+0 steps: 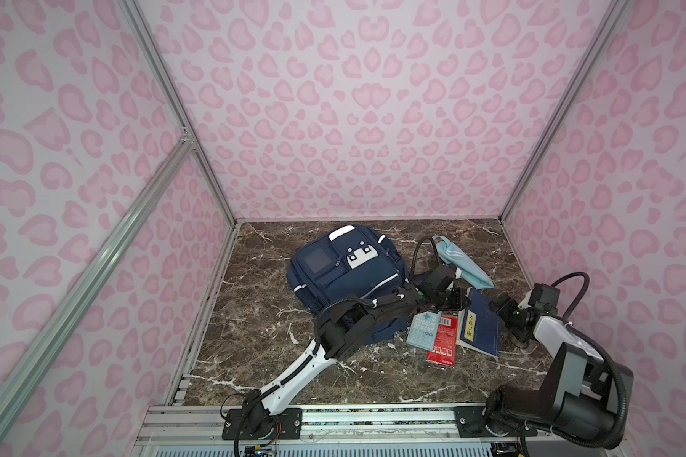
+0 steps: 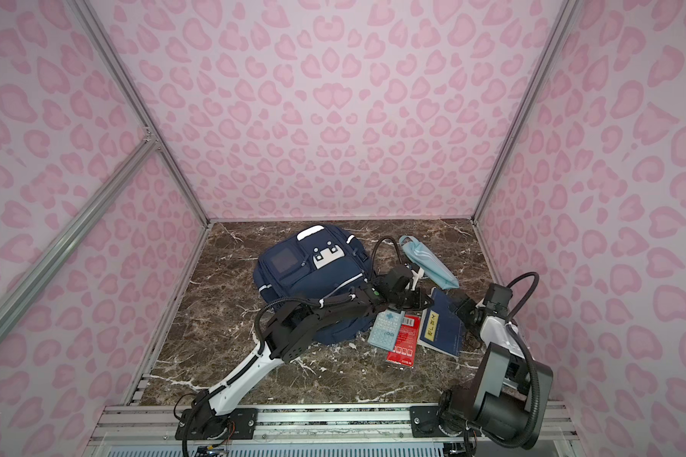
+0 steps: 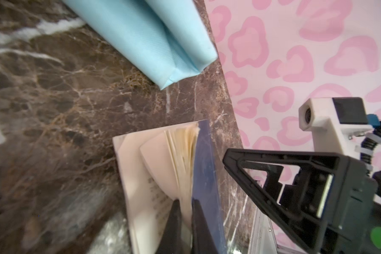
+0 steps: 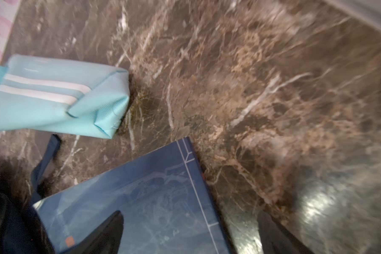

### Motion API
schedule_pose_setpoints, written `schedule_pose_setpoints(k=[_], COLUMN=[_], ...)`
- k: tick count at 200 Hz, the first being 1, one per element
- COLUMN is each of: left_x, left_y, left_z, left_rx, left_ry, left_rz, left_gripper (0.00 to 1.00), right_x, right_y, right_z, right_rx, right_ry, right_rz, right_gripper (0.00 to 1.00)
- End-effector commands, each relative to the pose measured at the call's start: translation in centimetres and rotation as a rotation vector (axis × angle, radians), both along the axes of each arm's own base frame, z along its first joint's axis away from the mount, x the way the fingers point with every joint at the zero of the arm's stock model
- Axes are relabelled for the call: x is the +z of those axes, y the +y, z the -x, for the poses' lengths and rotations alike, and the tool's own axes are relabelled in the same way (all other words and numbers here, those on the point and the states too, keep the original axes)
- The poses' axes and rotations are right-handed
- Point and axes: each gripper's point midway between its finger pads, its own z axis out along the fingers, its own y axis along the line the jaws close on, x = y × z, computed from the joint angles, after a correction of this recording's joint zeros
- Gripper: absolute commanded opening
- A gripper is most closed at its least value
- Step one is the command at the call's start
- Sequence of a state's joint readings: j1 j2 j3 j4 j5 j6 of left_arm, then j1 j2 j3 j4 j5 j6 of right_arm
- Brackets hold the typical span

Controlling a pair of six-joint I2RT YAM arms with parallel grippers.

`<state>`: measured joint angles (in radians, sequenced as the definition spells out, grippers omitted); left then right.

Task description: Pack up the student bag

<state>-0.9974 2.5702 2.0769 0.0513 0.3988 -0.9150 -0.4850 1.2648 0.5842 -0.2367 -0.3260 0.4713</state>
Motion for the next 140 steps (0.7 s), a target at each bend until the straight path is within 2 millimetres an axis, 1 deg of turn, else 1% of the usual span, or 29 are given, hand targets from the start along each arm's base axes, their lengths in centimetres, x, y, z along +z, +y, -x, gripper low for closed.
schedule_pose_setpoints(k=[1,4,9,11,20,23,24,36,47,50,53,59,61,68,70,71,79,92,97,106,111,117,126,140], left_x=[6.3,6.9,7.4,8.0,9.5,10.3,10.2,12.4,14.0,14.2,14.8,15.9,15.9,17.4,17.5,17.9,18.9,20.3,20.6,21.3,21.3,21.8,22.1,22.3], left_y=[0.7,0.9,1.4,1.4,2.1,2.3,2.5,3.8,5.3,5.7,6.1,6.8,7.0,7.9,8.2,8.3,9.5,11.0,11.6,12.6,13.1,13.7,14.7,16.0], left_z=[-1.6,-1.8,-2.1,-2.2,-2.6,-2.7,-2.8,-3.1,-3.4,-3.5,-3.5,-3.7,-3.7,-3.7,-3.7,-3.7,-3.9,-3.8,-3.8,-3.7,-3.6,-3.4,-3.2,-2.7], left_rx=[0.026,0.03,0.039,0.04,0.044,0.045,0.046,0.055,0.075,0.078,0.083,0.089,0.088,0.089,0.09,0.091,0.106,0.118,0.121,0.128,0.131,0.134,0.145,0.158], left_ry=[-0.031,-0.034,-0.029,-0.04,-0.043,-0.045,-0.043,-0.051,-0.066,-0.071,-0.08,-0.094,-0.095,-0.116,-0.115,-0.12,-0.135,-0.163,-0.167,-0.177,-0.176,-0.18,-0.184,-0.185], left_rz=[0.136,0.149,0.157,0.178,0.214,0.229,0.229,0.28,0.305,0.304,0.308,0.313,0.31,0.332,0.334,0.341,0.355,0.359,0.356,0.37,0.371,0.379,0.384,0.394], left_gripper=[0.03,0.03,0.03,0.03,0.03,0.03,0.03,0.03,0.03,0.03,0.03,0.03,0.03,0.03,0.03,0.03,0.03,0.03,0.03,0.03,0.03,0.03,0.03,0.03], right_x=[1.6,2.1,2.8,3.2,4.5,5.1,5.3,7.6,9.8,10.4,10.9,12.2,12.7,14.2,14.5,14.7,16.3,18.8,19.7,20.8,21.2,21.6,21.7,21.8], right_y=[-0.3,-0.3,-0.1,0.0,0.5,0.8,0.9,1.9,3.3,3.6,3.9,4.8,5.1,6.2,6.5,6.7,8.1,10.7,11.8,13.7,14.6,15.8,17.5,19.5], right_z=[0.4,0.3,0.0,-0.1,-0.7,-1.0,-1.0,-1.9,-2.7,-2.9,-3.1,-3.4,-3.5,-3.9,-4.0,-4.0,-4.4,-4.9,-5.0,-5.1,-5.2,-5.4,-5.5,-5.6], right_rx=[-0.043,-0.041,-0.034,-0.029,-0.001,0.012,0.016,0.065,0.13,0.144,0.158,0.192,0.205,0.247,0.259,0.264,0.311,0.413,0.456,0.518,0.541,0.569,0.615,0.667], right_ry=[-0.059,-0.077,-0.11,-0.127,-0.194,-0.222,-0.232,-0.341,-0.44,-0.466,-0.49,-0.54,-0.558,-0.612,-0.625,-0.631,-0.677,-0.714,-0.724,-0.721,-0.717,-0.715,-0.702,-0.705], right_rz=[0.017,0.02,0.022,0.021,0.015,0.008,0.008,-0.017,-0.049,-0.055,-0.062,-0.078,-0.082,-0.102,-0.106,-0.109,-0.128,-0.16,-0.165,-0.167,-0.163,-0.157,-0.157,-0.194], right_gripper=[0.98,0.98,0.98,0.98,0.98,0.98,0.98,0.98,0.98,0.98,0.98,0.98,0.98,0.98,0.98,0.98,0.98,0.98,0.97,0.95,0.94,0.93,0.9,0.87])
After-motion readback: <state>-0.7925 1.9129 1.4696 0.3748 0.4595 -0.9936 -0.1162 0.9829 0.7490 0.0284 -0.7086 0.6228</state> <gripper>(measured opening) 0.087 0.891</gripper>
